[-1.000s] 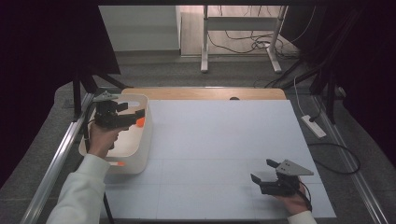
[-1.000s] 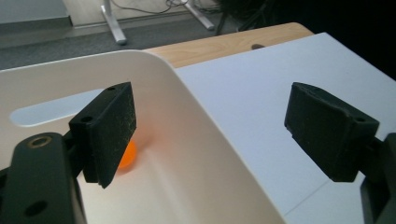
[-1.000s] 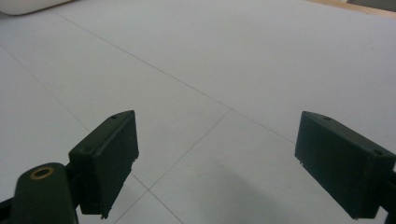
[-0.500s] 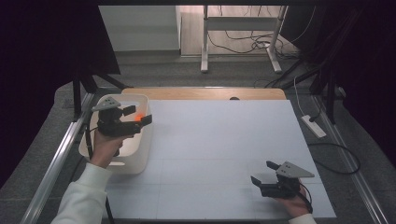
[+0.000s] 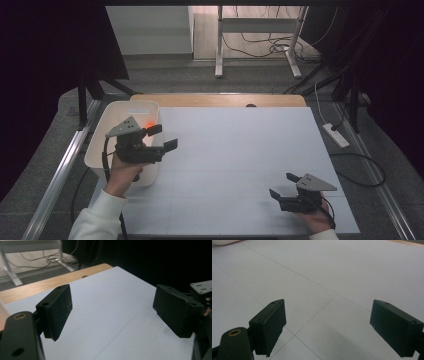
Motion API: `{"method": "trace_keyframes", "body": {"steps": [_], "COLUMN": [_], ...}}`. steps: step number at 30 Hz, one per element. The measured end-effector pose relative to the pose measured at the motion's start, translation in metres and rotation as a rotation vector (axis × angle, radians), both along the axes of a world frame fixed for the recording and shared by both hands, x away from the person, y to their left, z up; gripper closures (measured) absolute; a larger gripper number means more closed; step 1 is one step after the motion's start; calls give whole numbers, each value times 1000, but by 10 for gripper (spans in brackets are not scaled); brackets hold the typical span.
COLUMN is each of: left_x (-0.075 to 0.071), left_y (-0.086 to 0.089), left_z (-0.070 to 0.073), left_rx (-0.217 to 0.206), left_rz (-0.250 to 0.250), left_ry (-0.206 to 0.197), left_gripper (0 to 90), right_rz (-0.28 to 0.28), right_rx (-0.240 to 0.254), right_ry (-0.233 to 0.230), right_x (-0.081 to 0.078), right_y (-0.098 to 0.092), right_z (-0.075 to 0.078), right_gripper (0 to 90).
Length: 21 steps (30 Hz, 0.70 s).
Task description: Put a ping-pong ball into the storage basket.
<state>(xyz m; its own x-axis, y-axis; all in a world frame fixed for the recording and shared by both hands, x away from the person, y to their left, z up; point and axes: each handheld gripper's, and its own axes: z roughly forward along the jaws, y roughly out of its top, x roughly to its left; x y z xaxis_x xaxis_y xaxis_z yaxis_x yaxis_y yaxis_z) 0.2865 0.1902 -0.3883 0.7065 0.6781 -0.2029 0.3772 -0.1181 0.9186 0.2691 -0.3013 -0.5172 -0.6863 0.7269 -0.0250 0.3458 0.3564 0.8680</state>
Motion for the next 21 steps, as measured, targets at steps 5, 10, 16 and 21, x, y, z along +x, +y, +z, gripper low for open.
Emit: {"method": "trace_keyframes", "body": {"steps": [5,10,16,21], "left_x": [-10,-18,-23,-28], "left_y": [-13,-29,-45,-56], "left_z": [-3,-13,-25,-35], "left_rx": [37,96,100,108], "left_rz": [-9,-29,-67,-87], "left_ry": [-24,-52,-40,-42], "left_gripper": [168,169,169,171], "right_rz": [5,1,0,0], "right_rx": [-3,-8,-14,-14], "right_ry": [-3,-3,0,-2], "right_x": [0,0,0,0], "right_y": [2,1,2,2], "right_z": [1,1,0,0], "right_gripper": [130,131,131,131]}}
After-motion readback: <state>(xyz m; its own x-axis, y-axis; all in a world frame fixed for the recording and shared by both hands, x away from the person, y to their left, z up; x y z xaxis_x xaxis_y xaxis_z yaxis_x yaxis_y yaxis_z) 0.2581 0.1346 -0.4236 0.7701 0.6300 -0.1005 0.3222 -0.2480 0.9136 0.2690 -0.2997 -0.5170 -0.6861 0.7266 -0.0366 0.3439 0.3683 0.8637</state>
